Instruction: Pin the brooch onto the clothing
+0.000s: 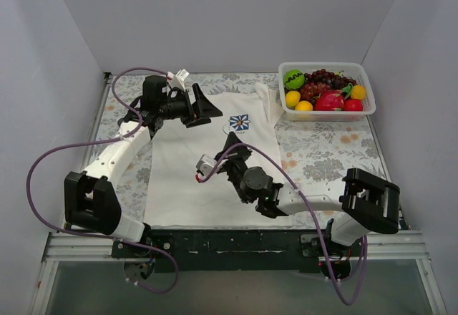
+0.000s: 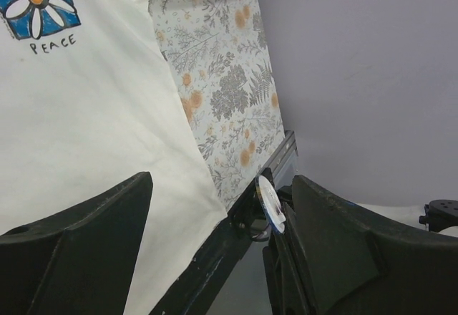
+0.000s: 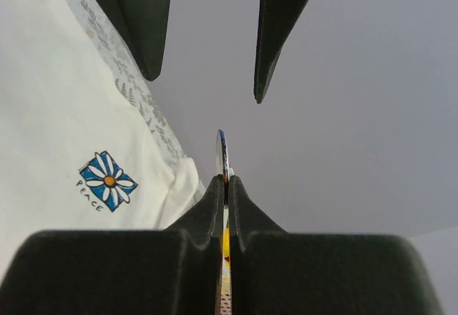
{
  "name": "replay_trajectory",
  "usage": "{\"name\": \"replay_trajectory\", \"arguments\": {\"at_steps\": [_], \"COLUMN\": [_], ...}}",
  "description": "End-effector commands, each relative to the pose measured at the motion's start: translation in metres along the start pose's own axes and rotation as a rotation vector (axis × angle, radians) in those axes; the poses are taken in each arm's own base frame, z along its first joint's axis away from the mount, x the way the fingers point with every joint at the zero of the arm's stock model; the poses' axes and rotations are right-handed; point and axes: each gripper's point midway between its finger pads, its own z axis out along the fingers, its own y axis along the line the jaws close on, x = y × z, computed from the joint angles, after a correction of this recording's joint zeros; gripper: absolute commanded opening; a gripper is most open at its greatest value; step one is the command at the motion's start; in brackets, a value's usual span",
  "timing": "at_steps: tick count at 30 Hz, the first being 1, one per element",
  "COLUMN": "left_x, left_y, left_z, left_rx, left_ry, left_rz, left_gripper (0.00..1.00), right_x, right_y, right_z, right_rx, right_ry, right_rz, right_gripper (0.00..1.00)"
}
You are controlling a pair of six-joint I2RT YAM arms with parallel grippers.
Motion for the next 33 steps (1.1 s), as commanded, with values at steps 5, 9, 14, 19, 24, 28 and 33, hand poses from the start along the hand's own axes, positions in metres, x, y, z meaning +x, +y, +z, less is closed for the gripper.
{"name": "replay_trajectory", "arguments": {"at_steps": [5,9,14,19,24,28,33], "left_x": [-0.001,0.005,0.008,0.012,0.013,0.025,0.035], "left_y": [-0.043,-0.047,-0.047,-0.044,-0.021,-0.003,0.009], "left_z": [-0.025,-0.023,-0.023,-0.023,-0.016,-0.01,-0.007], "left_rx": [0.151,0.187,0.199,0.197,0.096,0.053,0.036], "left_ry": [-0.018,0.042,0.058,0.075,0.082,0.153,0.18], "left_rz": [0.137,0.118,0.114,0.114,0.081,0.009,-0.005], "left_gripper": [0.78,0.76,0.74,0.72,0.72,0.71,0.66], "right_x": [-0.015,-0.024,-0.026,-0.03,-0.033,-0.033,-0.031], "right_y": [-0.029,-0.044,-0.045,-0.042,-0.048,-0.048,-0.048], "right_z": [-0.01,-0.02,-0.03,-0.027,-0.028,-0.027,-0.027], "right_rx": [0.124,0.218,0.376,0.375,0.39,0.392,0.388], "right_ry": [-0.053,-0.117,-0.13,-0.127,-0.132,-0.128,-0.121], "right_rz": [-0.088,-0.182,-0.389,-0.37,-0.367,-0.368,-0.358], "right_gripper": [0.01,0.01,0.01,0.01,0.01,0.01,0.01]}}
